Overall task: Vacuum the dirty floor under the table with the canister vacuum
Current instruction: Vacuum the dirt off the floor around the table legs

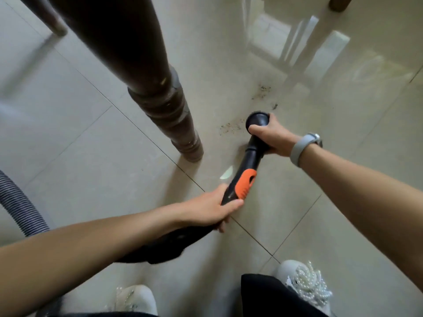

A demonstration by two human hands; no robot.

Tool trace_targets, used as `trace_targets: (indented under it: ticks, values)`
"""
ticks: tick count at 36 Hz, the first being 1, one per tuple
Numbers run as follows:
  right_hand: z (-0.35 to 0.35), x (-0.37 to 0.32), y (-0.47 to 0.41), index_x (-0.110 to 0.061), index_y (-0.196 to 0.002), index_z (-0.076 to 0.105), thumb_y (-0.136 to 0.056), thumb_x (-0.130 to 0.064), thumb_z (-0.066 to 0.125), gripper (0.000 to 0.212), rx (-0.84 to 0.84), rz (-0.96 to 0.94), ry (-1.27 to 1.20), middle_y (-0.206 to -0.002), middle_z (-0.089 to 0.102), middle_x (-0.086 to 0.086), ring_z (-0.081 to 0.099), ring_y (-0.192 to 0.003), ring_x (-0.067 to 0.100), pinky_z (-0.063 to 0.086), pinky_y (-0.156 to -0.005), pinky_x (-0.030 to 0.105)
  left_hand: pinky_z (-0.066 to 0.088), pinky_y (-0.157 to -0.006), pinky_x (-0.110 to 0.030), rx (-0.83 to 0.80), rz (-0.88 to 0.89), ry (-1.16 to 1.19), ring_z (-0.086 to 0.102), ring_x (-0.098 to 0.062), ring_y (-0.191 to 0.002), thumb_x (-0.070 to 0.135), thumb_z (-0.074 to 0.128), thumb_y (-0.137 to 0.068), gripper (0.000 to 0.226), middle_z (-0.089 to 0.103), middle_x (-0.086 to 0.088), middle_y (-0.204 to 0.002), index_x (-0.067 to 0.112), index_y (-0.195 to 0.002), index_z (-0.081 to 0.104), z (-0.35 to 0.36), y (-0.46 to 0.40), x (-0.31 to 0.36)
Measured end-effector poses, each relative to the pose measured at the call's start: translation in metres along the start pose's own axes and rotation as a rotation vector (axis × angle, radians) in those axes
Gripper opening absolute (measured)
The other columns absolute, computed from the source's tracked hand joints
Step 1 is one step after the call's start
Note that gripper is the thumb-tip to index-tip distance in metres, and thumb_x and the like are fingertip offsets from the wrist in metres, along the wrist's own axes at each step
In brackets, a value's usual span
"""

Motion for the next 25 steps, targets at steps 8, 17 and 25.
trace_targets:
  ticks: [8, 17, 25]
  values:
    - [0.016, -0.047, -0.019, -0.018, -0.153, -0.011, -0.088, -0.018, 0.06, 0.097, -0.184, -0.205, 0.421, -0.121, 0.048, 0.012, 0.058, -0.092, 0.029, 0.052, -0.071, 0.036, 0.049, -0.048, -0.03, 0.232, -0.039, 0.266, 0.054, -0.021, -0.047, 0.041, 0.047, -0.097, 0.032, 0.052, -0.01, -0.074, 0.014, -0.103, 0.03, 0.041, -0.02, 0.014]
    - [0.059, -0.036, -0.025, -0.018, -0.154, 0.001, -0.085, -0.022, 0.066, 0.094, -0.298, -0.321, 0.773, -0.139, 0.049, 0.017, 0.053, -0.118, 0.035, 0.042, -0.078, 0.032, 0.05, -0.087, -0.039, 0.29, -0.18, 0.275, 0.059, -0.024, -0.092, 0.049, 0.046, -0.095, 0.046, 0.055, -0.002, -0.094, 0.009, -0.116, 0.039, 0.066, -0.04, 0.012]
    - [0.068, -0.025, -0.024, -0.019, -0.153, 0.009, -0.083, -0.025, 0.067, 0.091, -0.421, -0.321, 1.039, -0.136, 0.05, 0.018, 0.055, -0.115, 0.033, 0.045, -0.087, 0.032, 0.051, -0.059, -0.03, 0.117, -0.096, 0.333, 0.06, -0.019, -0.077, 0.045, 0.045, -0.097, 0.039, 0.057, -0.006, -0.089, 0.009, -0.111, 0.044, 0.071, -0.035, 0.027]
Point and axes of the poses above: each hand's wrist, its own y-axis away from the middle knuckle, its own z-axis out of the palm, x = y × z, the point moved 1 cm from there along -y, towards the middle knuckle
